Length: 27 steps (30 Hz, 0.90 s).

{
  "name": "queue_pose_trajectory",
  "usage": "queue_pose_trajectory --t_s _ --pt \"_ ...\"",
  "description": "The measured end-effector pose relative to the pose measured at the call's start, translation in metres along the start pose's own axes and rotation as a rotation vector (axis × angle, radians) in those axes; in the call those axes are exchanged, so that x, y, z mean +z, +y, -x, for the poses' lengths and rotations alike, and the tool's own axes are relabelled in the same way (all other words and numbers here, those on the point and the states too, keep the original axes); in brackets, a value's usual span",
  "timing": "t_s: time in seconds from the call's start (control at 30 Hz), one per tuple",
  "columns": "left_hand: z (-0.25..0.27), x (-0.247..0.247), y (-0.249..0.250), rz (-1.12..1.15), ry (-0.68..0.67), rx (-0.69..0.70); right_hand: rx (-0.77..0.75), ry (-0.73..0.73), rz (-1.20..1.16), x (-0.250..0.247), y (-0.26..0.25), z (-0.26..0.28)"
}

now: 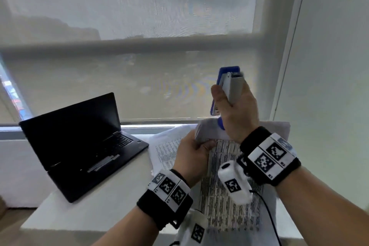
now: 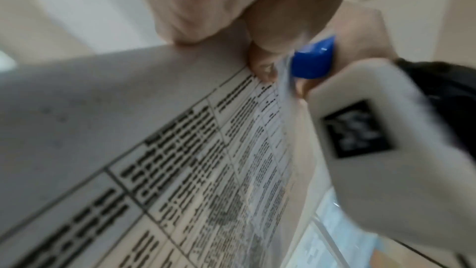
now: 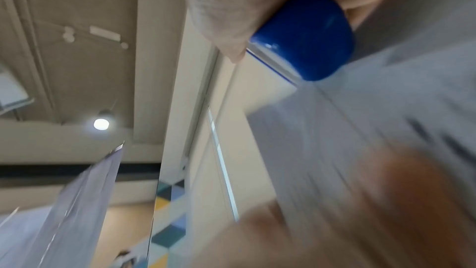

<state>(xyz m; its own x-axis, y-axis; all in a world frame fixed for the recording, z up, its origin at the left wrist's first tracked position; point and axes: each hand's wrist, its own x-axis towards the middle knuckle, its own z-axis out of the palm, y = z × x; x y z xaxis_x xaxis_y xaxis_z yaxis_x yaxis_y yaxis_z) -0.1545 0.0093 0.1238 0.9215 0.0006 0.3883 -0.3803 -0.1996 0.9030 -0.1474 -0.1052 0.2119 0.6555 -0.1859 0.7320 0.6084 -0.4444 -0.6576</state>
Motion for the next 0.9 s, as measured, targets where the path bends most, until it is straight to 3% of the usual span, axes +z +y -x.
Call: queue_pose_trajectory --t_s 0.1,0.17,0.27,0.33,0.47,0.57,0.7,0.8,0.9 --pt "-0.005 -0.028 -0.038 -0.017 0.033 -0.235 0.026 0.11 -0.08 -0.012 0.009 -0.002" --pt "-0.012 -0.065 -0.066 -0.109 0.056 -0.323 0.115 0.087 -0.103 -0.024 0.028 0.002" --pt "-0.031 -0.137 -0.099 -0.328 0.096 -0.373 0.366 -0.147 -0.049 -0.032 0.065 0.016" --pt "-0.048 -0.188 -0.109 -0.528 0.122 -0.408 0.433 -0.338 0.121 -0.032 0.091 0.028" --pt "-0.081 -0.269 -0.122 -0.714 0.252 -0.513 0.41 -0.759 0.495 -0.028 0.13 0.032" --pt "-0.103 -0.297 -0.141 -0.831 0.294 -0.524 0.361 -1.074 0.642 -0.017 0.149 0.018" --pt "-0.117 -0.302 -0.164 -0.991 0.334 -0.525 0.321 -1.186 0.733 0.012 0.174 0.004" --pt "-0.117 -0.275 -0.179 -1.151 0.142 -0.482 0.325 -1.225 0.827 0.032 0.198 0.0" --pt "-0.101 -0.209 -0.178 -0.991 -0.295 -0.364 0.364 -1.252 0.864 0.045 0.219 0.005"
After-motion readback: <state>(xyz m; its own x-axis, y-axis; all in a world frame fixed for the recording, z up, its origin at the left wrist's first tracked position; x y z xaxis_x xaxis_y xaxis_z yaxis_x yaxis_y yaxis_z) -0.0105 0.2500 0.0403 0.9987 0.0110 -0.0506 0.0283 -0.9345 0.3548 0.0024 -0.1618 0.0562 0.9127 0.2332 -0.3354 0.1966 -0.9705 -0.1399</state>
